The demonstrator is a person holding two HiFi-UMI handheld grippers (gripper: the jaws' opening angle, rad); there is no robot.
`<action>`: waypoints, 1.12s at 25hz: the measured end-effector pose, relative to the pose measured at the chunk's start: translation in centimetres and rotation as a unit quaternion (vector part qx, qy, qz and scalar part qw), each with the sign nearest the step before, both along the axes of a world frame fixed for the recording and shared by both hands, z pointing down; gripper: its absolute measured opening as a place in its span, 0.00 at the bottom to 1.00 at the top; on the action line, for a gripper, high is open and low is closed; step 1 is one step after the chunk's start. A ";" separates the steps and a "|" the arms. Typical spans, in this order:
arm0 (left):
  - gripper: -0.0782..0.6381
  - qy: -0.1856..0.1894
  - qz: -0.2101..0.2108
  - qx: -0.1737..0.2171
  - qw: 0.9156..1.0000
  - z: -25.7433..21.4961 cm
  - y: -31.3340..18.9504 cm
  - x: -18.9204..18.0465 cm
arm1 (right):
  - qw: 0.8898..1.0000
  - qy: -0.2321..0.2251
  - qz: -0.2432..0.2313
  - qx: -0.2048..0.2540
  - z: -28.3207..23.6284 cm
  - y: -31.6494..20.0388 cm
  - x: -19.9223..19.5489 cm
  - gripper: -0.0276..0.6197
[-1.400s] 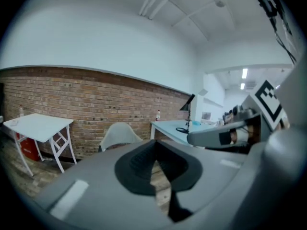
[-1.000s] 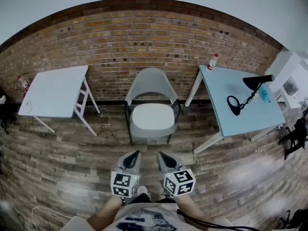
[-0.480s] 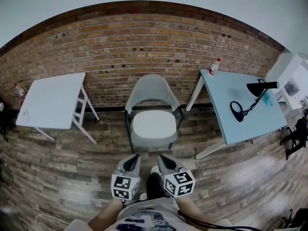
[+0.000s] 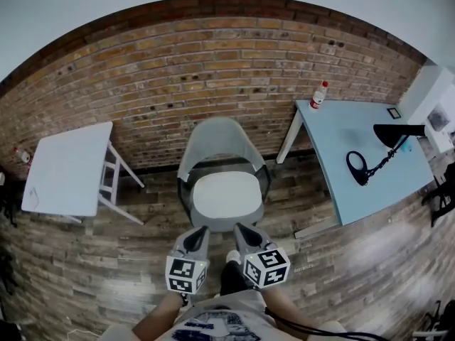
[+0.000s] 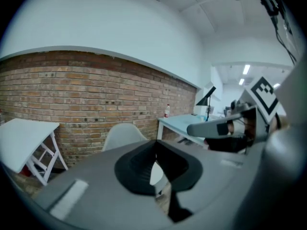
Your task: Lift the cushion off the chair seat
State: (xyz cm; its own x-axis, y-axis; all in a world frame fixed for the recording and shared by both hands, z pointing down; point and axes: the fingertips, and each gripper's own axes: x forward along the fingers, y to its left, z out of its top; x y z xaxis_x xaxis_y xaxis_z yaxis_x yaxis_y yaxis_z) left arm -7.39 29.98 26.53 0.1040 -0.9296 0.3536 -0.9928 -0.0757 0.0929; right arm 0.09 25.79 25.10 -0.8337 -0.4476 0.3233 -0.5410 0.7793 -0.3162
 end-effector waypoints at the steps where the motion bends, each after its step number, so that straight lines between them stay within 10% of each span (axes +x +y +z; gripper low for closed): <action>1: 0.10 0.000 0.002 -0.002 1.000 0.0 -1.3 -0.1 | 1.000 0.000 0.001 -0.002 0.0 -1.3 -0.2 0.04; 28: 0.10 -0.026 0.080 -0.096 0.992 11.4 -23.7 -5.5 | 0.988 0.052 0.114 -0.091 12.4 -23.8 -0.4 0.04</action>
